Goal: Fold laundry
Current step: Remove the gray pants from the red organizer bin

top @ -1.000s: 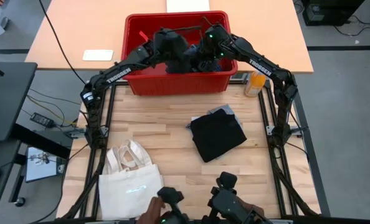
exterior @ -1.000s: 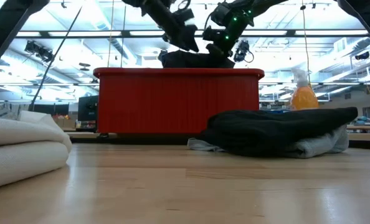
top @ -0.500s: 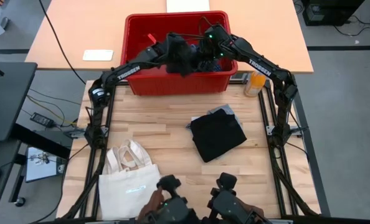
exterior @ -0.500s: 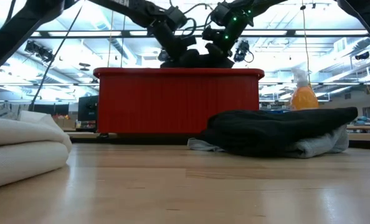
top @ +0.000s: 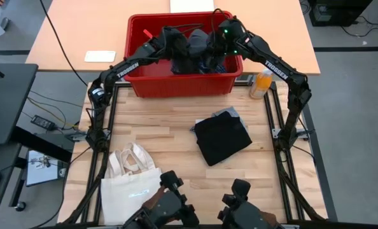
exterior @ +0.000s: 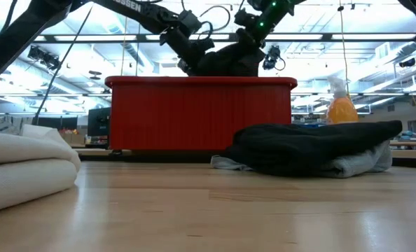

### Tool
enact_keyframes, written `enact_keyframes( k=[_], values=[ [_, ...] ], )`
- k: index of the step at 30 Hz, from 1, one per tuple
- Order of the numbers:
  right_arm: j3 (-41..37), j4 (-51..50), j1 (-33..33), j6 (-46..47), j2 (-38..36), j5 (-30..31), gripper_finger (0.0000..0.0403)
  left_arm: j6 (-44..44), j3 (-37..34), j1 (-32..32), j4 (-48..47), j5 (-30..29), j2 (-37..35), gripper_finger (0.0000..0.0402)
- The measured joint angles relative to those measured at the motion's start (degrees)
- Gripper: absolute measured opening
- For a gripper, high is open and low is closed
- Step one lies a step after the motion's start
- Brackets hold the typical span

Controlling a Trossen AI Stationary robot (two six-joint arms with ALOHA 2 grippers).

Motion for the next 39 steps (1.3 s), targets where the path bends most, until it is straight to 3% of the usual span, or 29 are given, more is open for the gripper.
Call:
enact_keyframes(
  k=[3,8,9,23,31,39],
  values=[
    [0.0,-0.4,0.0,-0.1,-0.9,-0.7,0.0073,3.6,0.0,-0.6,3.0,-0.1,-0.1,0.0216],
    [0.0,-4.9,0.0,-2.6,-2.2,1.1,0.0073,6.6,0.0,-1.9,2.4,-0.1,-1.0,0.0039],
    [0.0,-6.1,0.0,-3.0,-2.6,1.6,0.0073,6.6,0.0,-2.0,2.3,-0.1,-1.6,0.0025],
    [0.1,-14.4,3.2,-3.4,-10.9,-1.1,0.0077,10.5,-0.1,-9.6,-2.0,-0.5,-11.1,0.0029],
    [-0.2,-29.4,5.0,-8.1,-12.7,-7.2,0.008,7.2,0.0,-17.2,-11.6,-0.6,-12.0,0.0032],
    [-3.6,-36.1,11.6,-7.1,-13.5,1.1,0.008,5.4,-0.1,-23.7,-15.8,-1.2,-11.8,0.0032]
  ],
)
